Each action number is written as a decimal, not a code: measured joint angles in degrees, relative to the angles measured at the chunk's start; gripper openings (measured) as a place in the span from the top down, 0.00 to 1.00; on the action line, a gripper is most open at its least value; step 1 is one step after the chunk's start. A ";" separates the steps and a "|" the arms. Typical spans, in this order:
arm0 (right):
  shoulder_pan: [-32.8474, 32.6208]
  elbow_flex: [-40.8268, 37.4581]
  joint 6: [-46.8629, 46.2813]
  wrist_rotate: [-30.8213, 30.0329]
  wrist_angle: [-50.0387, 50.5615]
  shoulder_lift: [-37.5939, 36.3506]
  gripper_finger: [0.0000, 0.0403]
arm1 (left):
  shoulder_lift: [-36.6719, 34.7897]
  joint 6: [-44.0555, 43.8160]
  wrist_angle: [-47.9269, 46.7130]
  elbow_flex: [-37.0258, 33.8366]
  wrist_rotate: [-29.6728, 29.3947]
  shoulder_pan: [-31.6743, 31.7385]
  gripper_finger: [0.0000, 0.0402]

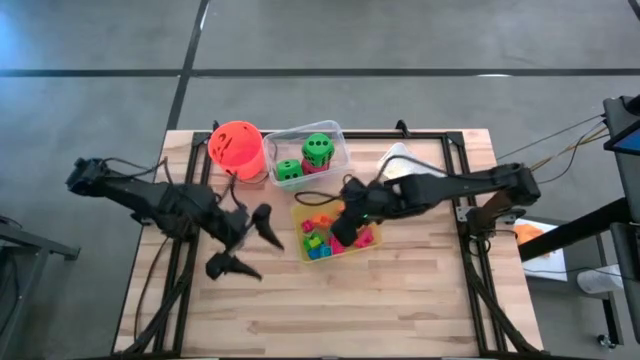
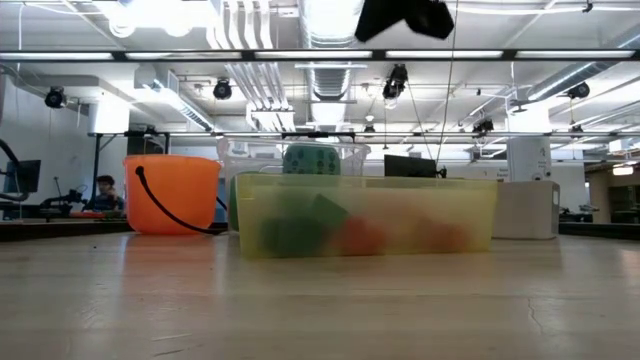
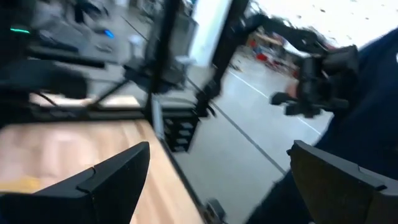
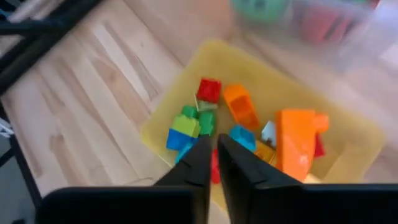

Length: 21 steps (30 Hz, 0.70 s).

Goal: Pick & Place Toys
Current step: Return to Home Position

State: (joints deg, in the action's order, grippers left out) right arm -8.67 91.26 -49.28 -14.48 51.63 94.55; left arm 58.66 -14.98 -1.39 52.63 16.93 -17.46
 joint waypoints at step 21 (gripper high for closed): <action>-0.57 -1.11 24.18 -9.61 7.83 -26.92 0.89 | -7.92 9.04 -6.40 0.03 -0.19 12.14 0.07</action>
State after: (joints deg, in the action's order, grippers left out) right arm -9.24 90.15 -25.10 -24.09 59.46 67.63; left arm 50.74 -5.95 -7.79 52.66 16.75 -5.32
